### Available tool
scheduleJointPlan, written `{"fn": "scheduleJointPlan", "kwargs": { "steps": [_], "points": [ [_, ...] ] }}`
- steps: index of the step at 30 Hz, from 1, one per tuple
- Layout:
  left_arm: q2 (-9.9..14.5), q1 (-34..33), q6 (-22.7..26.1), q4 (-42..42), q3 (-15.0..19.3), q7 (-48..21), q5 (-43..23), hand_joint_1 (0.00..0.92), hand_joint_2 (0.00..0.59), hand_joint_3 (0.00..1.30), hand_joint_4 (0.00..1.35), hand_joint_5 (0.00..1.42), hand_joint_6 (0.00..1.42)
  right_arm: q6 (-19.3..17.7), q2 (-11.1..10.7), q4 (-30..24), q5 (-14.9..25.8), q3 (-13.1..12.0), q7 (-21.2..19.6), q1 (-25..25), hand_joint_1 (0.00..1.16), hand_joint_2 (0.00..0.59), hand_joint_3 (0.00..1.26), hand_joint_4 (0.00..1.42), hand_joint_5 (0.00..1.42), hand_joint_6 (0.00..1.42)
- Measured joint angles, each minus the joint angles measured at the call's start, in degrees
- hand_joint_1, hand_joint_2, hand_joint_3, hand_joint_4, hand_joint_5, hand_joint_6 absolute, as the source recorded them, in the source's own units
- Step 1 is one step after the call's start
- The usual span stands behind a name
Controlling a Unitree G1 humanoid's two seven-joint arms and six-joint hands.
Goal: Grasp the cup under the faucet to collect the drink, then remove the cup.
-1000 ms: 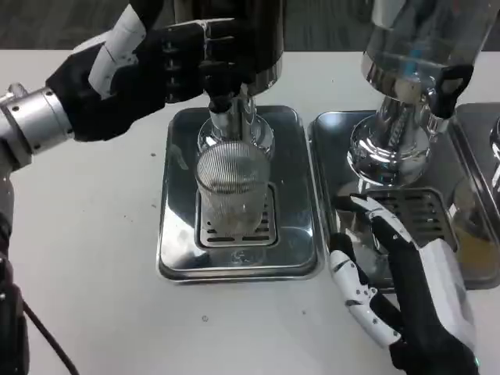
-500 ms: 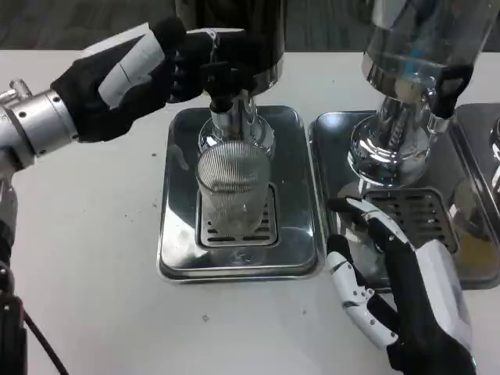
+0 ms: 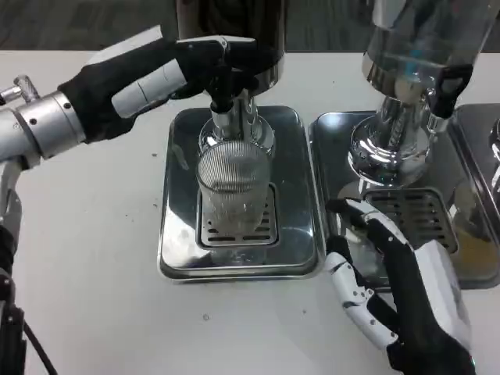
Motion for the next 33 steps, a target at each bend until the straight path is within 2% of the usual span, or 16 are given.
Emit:
{"fn": "scheduleJointPlan", "kwargs": {
  "steps": [12,17,33],
  "points": [
    [1.22,0.76,-7.39,-1.14,-3.69,5.77,4.13,0.000,0.016,0.19,0.09,0.15,0.09,0.01,-1.08,0.00,0.25,-0.05,0.29,0.00,0.28,0.467,0.29,0.18,0.22,0.22],
    [1.32,0.76,-7.84,-1.06,-4.14,6.90,4.55,0.000,0.020,0.18,0.09,0.14,0.09,0.01,-1.11,-0.02,0.79,-0.18,0.32,0.00,0.28,0.466,0.29,0.17,0.22,0.22],
    [2.64,1.05,-13.81,-1.06,-7.67,14.05,8.91,0.000,0.029,0.18,0.07,0.13,0.09,0.06,-1.25,-0.01,1.07,-0.60,0.40,-0.66,0.27,0.453,0.29,0.17,0.21,0.22]
  ]
}}
